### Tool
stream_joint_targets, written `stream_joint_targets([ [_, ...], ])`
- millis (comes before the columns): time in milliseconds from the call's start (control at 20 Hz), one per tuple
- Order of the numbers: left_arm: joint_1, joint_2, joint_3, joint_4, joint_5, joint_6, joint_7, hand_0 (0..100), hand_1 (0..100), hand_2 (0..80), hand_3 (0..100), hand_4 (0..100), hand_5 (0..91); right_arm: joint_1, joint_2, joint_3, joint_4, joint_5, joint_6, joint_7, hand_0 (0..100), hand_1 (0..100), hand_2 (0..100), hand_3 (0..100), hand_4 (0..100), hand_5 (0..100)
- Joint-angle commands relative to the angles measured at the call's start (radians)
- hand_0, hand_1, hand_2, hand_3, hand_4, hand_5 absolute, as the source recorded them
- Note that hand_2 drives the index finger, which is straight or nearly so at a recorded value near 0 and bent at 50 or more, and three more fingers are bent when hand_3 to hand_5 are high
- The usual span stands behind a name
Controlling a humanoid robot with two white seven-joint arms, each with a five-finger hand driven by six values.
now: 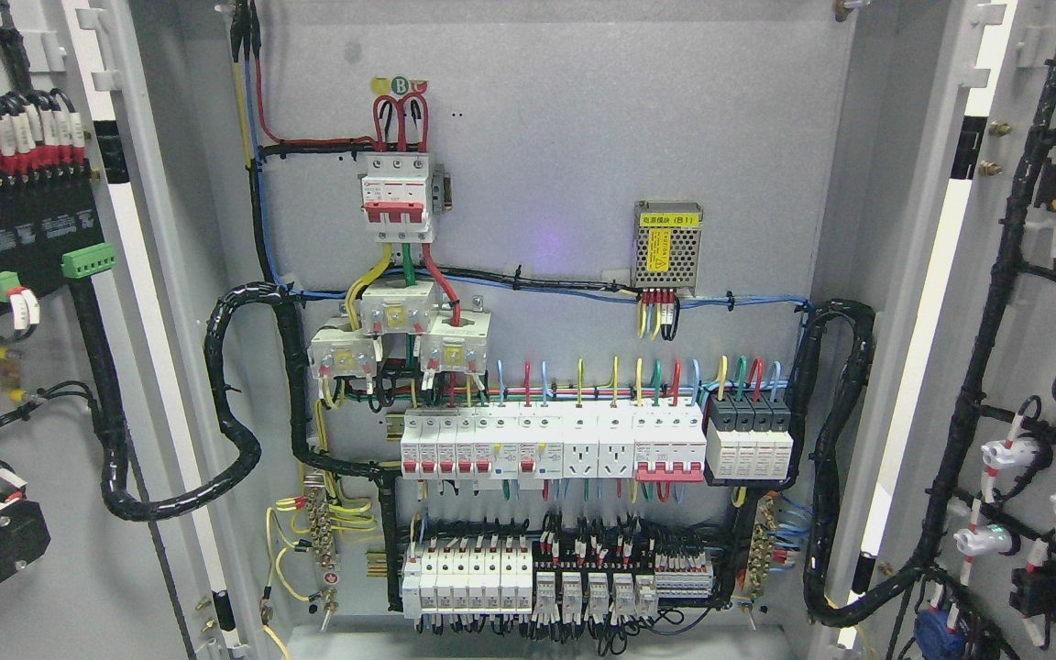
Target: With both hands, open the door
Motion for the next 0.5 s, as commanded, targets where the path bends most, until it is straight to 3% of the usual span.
stream_joint_targets([
  [0,-0.069,0.086,0.072,0.163,0.023,-0.496,-0.002,0,0,0.0,0,0,0.0,0.020,-0.010,-0.054,0.018,-0.038,-0.021,0.001,39,0,0,0,0,0],
  [301,-0.122,0.117,0.101,0.223,0.024,-0.303,-0.002,0,0,0.0,0,0,0.0,0.045,-0.013,-0.064,0.022,-0.043,-0.021,0.001,39,0,0,0,0,0],
  [451,-0.133,0.135,0.103,0.255,0.024,-0.258,-0.002,0,0,0.0,0,0,0.0,0.046,-0.013,-0.073,0.025,-0.045,-0.021,-0.001,39,0,0,0,0,0],
])
